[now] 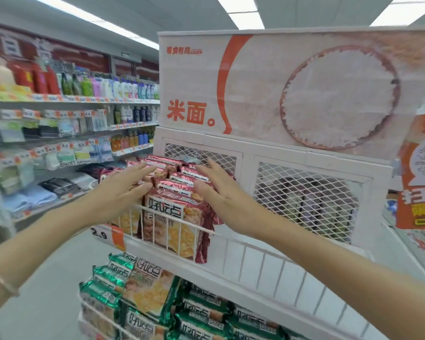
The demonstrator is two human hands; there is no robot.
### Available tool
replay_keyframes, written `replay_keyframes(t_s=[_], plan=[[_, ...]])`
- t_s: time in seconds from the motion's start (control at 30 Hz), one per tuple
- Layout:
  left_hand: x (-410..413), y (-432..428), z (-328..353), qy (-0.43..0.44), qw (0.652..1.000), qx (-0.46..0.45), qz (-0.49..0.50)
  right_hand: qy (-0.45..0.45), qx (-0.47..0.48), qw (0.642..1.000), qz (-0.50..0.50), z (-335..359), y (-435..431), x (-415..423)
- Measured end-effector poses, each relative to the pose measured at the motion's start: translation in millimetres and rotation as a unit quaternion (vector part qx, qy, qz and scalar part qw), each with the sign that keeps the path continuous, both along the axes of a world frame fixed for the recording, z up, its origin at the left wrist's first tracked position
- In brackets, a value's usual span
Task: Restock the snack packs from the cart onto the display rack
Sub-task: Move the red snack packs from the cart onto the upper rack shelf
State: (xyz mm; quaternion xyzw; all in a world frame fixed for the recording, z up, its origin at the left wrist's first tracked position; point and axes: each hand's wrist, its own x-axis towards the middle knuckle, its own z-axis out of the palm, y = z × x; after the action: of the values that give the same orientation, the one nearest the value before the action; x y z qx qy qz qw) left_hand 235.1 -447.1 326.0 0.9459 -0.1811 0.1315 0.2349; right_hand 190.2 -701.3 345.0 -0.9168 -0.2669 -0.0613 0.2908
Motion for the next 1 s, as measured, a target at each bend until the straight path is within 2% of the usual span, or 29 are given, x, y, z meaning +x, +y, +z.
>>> replay_keyframes(t_s=[0.1, 0.2, 0.4, 0.6, 0.7, 0.83, 1.0], plan=[[-0.5, 60.1, -27.7, -0.041, 0.996, 0.043, 0.072, -0.02, -0.055, 0.998, 0.002, -9.4, 37.2, -1.7], [-18.0, 108.1, -52.6, -0.046, 0.988, 0.077, 0.129, -0.031, -0.143, 0.988, 0.038, -33.1, 90.7, -8.1], [-83.7, 211.0, -117.9, 0.055, 0.966, 0.096, 0.234, -0.091, -0.248, 0.959, 0.104, -115.1, 200.7, -13.7], [-164.9, 296.3, -202.9, 0.204, 0.927, 0.057, 0.309, -0.002, -0.295, 0.939, 0.179, -200.7, 302.1, -24.9], [-201.2, 333.3, -244.4, 0.278, 0.896, 0.012, 0.347, 0.035, -0.288, 0.936, 0.199, -241.6, 354.0, -36.2], [-239.1, 374.6, -294.6, 0.327, 0.869, -0.057, 0.366, 0.112, -0.283, 0.928, 0.216, -299.2, 412.1, -59.5], [-269.0, 404.8, -343.2, 0.376, 0.833, -0.11, 0.391, 0.195, -0.327, 0.892, 0.245, -375.5, 454.9, -81.9]])
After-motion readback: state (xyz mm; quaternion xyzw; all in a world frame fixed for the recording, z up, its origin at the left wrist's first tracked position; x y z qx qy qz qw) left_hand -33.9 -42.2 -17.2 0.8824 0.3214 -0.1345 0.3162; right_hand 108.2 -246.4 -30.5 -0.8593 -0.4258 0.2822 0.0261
